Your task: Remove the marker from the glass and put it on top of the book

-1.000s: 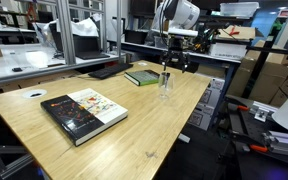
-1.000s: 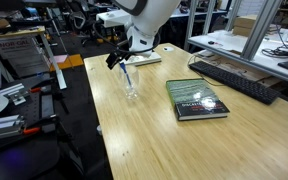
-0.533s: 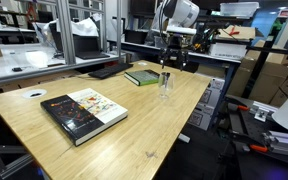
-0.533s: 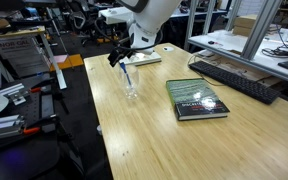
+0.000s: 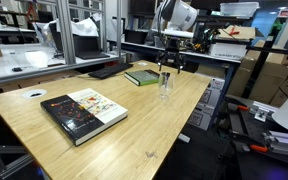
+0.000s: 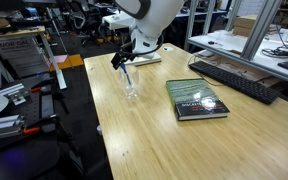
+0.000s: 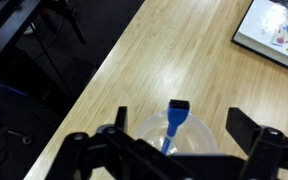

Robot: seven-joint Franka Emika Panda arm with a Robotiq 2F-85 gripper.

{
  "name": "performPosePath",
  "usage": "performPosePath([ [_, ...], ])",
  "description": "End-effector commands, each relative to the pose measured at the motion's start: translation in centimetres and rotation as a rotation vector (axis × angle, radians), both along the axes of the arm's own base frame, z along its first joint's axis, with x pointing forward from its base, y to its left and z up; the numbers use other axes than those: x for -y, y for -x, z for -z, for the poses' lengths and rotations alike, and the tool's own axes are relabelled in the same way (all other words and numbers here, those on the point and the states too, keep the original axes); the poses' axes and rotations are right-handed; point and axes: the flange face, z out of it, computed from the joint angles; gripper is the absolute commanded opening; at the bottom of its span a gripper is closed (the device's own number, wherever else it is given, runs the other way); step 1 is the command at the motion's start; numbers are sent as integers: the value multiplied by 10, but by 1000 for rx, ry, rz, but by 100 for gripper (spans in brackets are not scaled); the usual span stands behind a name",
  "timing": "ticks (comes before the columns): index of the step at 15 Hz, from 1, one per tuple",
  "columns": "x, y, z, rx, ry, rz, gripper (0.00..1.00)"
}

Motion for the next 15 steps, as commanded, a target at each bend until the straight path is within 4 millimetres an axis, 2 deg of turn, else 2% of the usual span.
performPosePath([
  [1,1,-9,4,-4,-5,21,100],
  [7,-1,-16,9,-12,-4,12,100],
  [8,-2,-16,9,-11,-5,11,79],
  [10,-2,-18,8,-10,-7,12,68],
  [15,0,-20,10,-9,-7,12,33],
])
